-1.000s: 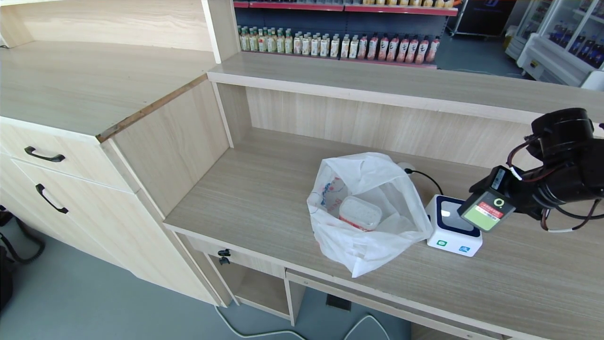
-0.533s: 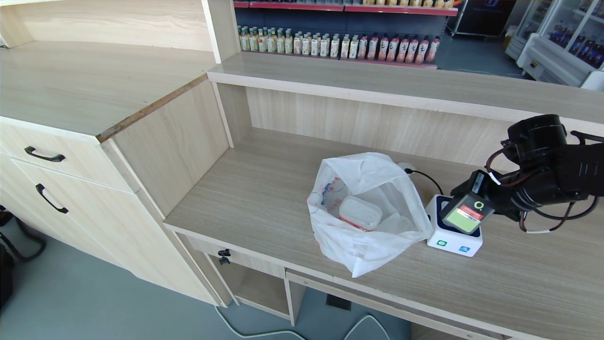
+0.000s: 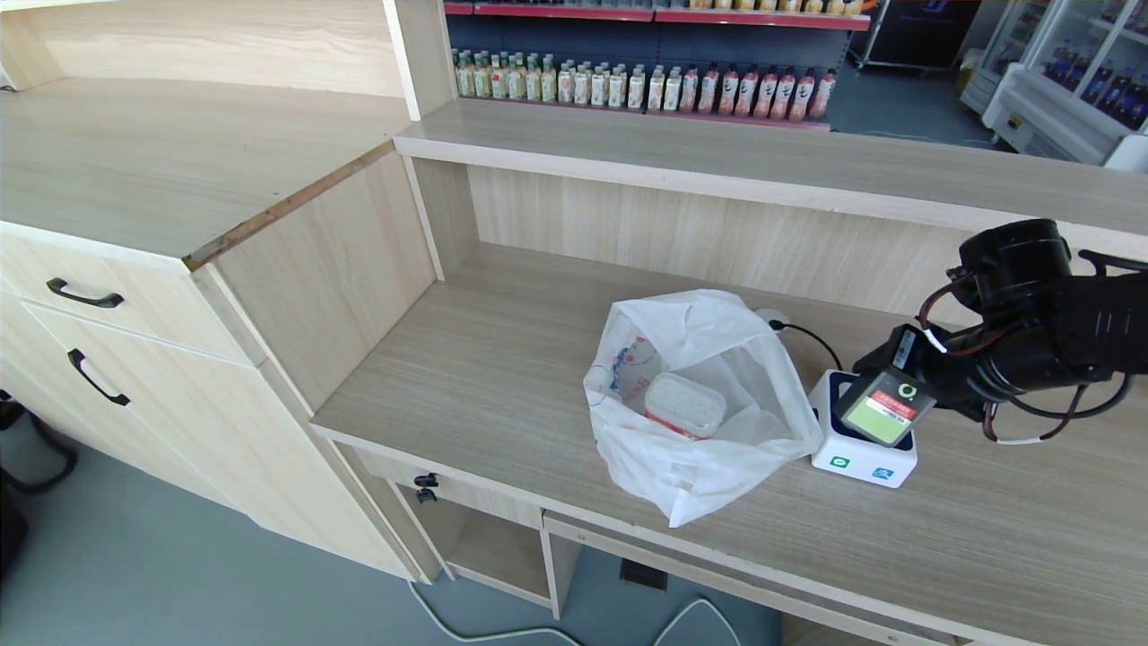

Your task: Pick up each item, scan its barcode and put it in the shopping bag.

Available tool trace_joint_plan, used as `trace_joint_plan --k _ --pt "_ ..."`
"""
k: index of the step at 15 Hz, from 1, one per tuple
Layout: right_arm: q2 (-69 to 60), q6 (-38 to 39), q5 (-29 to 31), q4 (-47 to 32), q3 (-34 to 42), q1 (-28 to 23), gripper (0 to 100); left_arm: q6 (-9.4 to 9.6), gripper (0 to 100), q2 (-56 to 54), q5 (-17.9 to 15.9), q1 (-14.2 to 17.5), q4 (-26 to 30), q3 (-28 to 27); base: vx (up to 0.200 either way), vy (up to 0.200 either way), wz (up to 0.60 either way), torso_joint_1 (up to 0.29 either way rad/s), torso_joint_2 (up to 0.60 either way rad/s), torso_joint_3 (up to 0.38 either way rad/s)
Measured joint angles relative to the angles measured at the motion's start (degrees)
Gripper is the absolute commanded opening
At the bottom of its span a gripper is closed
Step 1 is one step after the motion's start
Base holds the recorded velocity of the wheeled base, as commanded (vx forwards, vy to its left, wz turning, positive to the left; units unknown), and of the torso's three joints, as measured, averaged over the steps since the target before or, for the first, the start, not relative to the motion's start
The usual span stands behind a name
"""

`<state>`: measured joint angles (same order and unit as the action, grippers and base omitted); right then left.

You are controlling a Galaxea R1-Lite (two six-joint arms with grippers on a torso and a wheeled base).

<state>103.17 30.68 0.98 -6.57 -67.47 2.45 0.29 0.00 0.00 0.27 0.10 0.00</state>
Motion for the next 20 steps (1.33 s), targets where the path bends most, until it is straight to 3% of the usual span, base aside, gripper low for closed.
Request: trace_joint_plan --k 3,5,10,14,20 --pt "-0.9 -3.6 0.6 -0.1 -0.3 0.2 0 0.0 100 0.0 0.0 0.0 0.0 0.0 0.0 0.0 0.0 0.0 0.0 0.0" --pt "-4.3 -17.9 3.2 2.0 0.6 0.5 0 0.02 100 0.0 0.0 0.0 0.0 0.0 0.0 0.0 0.0 0.0 0.0 0.0" --pt "-16.4 -41.8 5.5 25.9 13.0 0.7 0 0.0 100 0.0 0.0 0.0 0.0 0.0 0.0 0.0 0.0 0.0 0.0 0.0" --pt "-20.2 -44.3 5.6 30.8 17.8 3.3 0 0.0 100 0.0 0.0 0.0 0.0 0.0 0.0 0.0 0.0 0.0 0.0 0.0" --pt "-20.0 -44.0 5.6 33.1 18.1 4.2 0 0.02 100 0.0 0.0 -0.1 0.0 0.0 0.0 0.0 0.6 0.007 0.0 0.002"
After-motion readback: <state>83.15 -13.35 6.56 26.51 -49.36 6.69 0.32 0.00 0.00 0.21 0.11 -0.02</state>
